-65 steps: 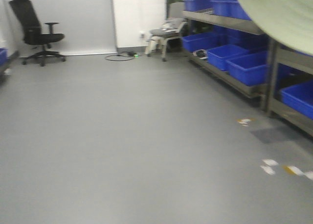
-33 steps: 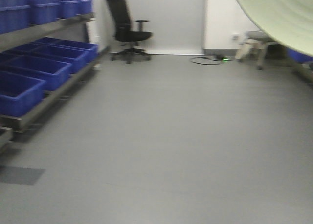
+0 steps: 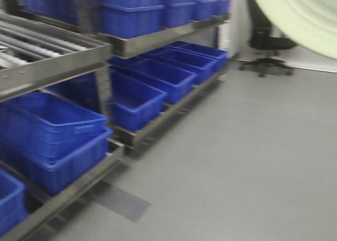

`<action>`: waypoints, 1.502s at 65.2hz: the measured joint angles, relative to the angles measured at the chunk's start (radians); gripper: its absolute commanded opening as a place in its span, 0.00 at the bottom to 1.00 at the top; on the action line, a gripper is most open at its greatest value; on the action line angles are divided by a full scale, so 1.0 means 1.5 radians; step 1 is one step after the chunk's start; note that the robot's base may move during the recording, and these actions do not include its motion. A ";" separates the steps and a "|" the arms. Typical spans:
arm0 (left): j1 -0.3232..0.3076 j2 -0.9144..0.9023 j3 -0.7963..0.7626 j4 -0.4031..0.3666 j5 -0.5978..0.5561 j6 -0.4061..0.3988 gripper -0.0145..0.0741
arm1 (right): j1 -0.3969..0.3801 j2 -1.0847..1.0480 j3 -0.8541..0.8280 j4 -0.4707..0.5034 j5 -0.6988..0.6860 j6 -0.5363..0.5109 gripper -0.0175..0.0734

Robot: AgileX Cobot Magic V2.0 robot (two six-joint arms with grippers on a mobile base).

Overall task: Place green plate on second shelf with right arm
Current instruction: 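Drive along the bin racks to face the shelf of blue bins, then lower the held plate into the blue bin nearest the right gripper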

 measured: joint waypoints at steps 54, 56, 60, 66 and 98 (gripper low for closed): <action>0.000 0.000 0.000 0.000 0.000 0.000 0.31 | 0.000 0.000 0.000 0.000 0.000 0.000 0.25; 0.000 0.000 0.000 0.000 0.000 0.000 0.31 | 0.000 0.000 0.000 0.000 0.000 0.000 0.25; 0.000 0.000 0.000 0.000 0.000 0.000 0.31 | 0.000 0.000 0.000 0.000 0.000 0.000 0.25; 0.000 0.000 0.000 0.000 0.000 0.000 0.31 | 0.000 0.000 0.000 0.000 0.000 0.000 0.25; 0.000 0.000 0.000 0.000 0.000 0.000 0.31 | 0.000 0.000 0.000 0.000 0.000 0.000 0.25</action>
